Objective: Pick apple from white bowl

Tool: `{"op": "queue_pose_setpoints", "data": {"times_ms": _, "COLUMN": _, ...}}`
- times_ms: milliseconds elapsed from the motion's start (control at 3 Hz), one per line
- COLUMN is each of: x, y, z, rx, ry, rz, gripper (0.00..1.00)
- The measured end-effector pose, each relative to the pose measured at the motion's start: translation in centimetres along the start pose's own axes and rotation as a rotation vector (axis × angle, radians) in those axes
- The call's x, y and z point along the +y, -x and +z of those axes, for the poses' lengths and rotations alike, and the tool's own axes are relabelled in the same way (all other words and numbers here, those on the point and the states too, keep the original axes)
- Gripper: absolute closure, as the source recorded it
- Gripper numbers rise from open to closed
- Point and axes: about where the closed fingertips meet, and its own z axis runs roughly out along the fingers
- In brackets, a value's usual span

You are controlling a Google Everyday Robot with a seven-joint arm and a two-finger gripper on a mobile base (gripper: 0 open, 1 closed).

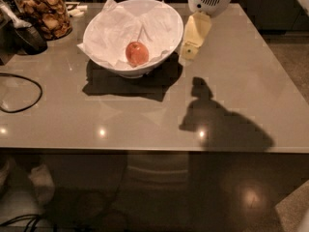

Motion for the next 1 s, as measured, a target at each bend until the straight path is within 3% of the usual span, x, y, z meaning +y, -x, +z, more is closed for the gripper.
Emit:
{"op": "queue_pose_setpoints", "data": {"times_ms": 333, "x": -0.8, "y": 3.5, "z": -0.6, "rx": -0.049, "ry": 0.012, "rz": -0.054, "gripper": 0.0}}
{"op": "queue_pose_setpoints", "data": {"times_ms": 1000, "x": -2.1, "y": 5.9, "z": -0.6, "rx": -0.133, "ry": -0.027, "rz": -0.049, "gripper": 0.0}}
